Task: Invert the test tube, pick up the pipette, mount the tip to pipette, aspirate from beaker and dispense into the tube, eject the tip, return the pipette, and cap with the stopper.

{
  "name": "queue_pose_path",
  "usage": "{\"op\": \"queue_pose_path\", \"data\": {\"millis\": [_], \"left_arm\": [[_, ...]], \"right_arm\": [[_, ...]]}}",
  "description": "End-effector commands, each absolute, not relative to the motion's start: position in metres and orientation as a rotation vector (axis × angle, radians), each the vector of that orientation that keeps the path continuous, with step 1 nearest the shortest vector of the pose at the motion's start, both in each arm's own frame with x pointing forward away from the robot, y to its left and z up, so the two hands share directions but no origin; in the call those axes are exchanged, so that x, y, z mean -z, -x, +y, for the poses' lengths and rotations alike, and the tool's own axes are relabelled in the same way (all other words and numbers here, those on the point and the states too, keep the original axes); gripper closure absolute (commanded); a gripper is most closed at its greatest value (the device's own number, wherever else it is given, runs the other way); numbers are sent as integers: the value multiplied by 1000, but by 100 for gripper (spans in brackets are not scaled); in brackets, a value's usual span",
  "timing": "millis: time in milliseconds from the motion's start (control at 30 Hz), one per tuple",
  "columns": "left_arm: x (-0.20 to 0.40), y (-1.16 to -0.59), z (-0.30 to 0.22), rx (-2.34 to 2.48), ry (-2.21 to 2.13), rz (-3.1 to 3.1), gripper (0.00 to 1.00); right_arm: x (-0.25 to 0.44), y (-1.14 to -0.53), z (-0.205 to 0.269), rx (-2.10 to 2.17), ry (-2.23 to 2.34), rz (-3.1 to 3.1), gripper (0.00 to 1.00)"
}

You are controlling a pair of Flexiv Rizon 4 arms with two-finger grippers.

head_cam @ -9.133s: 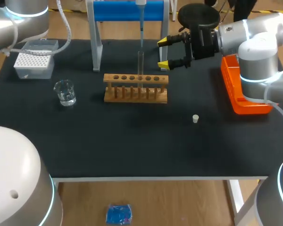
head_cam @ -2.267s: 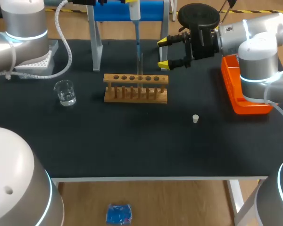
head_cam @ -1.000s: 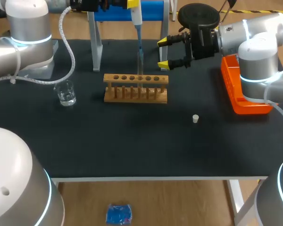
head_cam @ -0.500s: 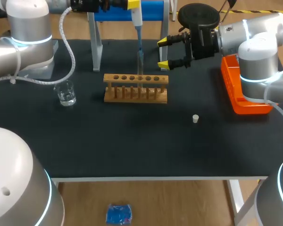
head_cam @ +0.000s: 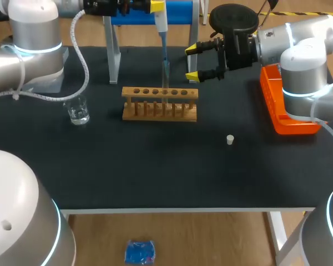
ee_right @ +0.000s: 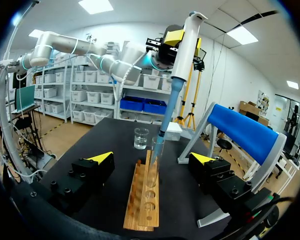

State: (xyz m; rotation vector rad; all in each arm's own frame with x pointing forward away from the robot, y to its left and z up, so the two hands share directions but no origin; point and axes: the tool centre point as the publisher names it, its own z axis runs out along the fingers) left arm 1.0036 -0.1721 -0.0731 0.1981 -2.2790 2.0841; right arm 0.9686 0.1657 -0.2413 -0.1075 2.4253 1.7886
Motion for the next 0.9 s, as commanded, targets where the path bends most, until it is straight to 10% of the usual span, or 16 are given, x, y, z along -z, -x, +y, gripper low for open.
{"op": "queue_pose_path", "data": {"millis": [33, 900], "left_arm": [[75, -1004, -173, -2085, -193, -2282, 100], [75, -1003, -174, -2083, -161, -2334, 100]], "right_arm": [[242, -969, 166, -1788, 108, 2425, 0], [242, -969, 166, -1788, 108, 2425, 0]]}}
